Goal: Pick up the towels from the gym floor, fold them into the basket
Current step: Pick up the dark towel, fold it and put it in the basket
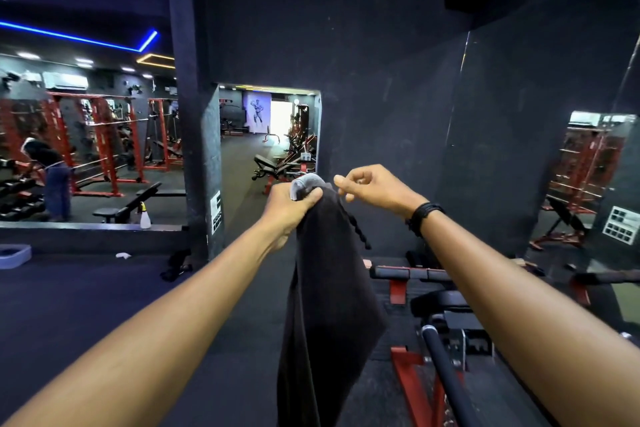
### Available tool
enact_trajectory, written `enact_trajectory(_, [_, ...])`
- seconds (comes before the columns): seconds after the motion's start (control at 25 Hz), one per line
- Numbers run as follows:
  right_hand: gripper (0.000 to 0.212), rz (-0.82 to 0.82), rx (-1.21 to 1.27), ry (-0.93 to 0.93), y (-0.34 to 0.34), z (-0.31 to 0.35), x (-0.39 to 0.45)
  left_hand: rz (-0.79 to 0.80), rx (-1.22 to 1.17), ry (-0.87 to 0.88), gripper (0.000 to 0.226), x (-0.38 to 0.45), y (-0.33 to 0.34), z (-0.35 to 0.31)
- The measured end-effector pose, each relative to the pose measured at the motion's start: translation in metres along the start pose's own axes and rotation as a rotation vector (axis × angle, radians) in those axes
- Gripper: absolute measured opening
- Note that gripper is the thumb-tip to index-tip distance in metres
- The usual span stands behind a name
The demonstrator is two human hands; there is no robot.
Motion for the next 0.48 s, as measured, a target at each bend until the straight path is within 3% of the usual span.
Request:
enact_trajectory(0.12, [0.024, 0.262, -0.038, -0.088, 0.019, -0.005, -0.011, 0.095, -0.012, 0.081, 0.015, 0.0, -0.002, -0.016])
enact_trajectory(0.28, [0.039, 0.038, 0.117, -0.175, 0.012, -0.013, -0.01, 0.186, -0.031, 0.145, 0.019, -0.002, 0.004, -0.037])
enact_trajectory(0.48, [0.019, 0.287, 0.088, -0.155, 0.026, -0.004, -0.024, 0.179, 0.037, 0.115, 0.012, -0.001, 0.003, -0.041])
Point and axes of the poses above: each hand's wrist, its own x-axis towards the middle knuckle, its own y-axis out of the palm, z = x × y, the point moved 6 cm from there along x, towards the middle knuckle, and after that the axes turned 5 degrees about z, right-handed, at the moved point
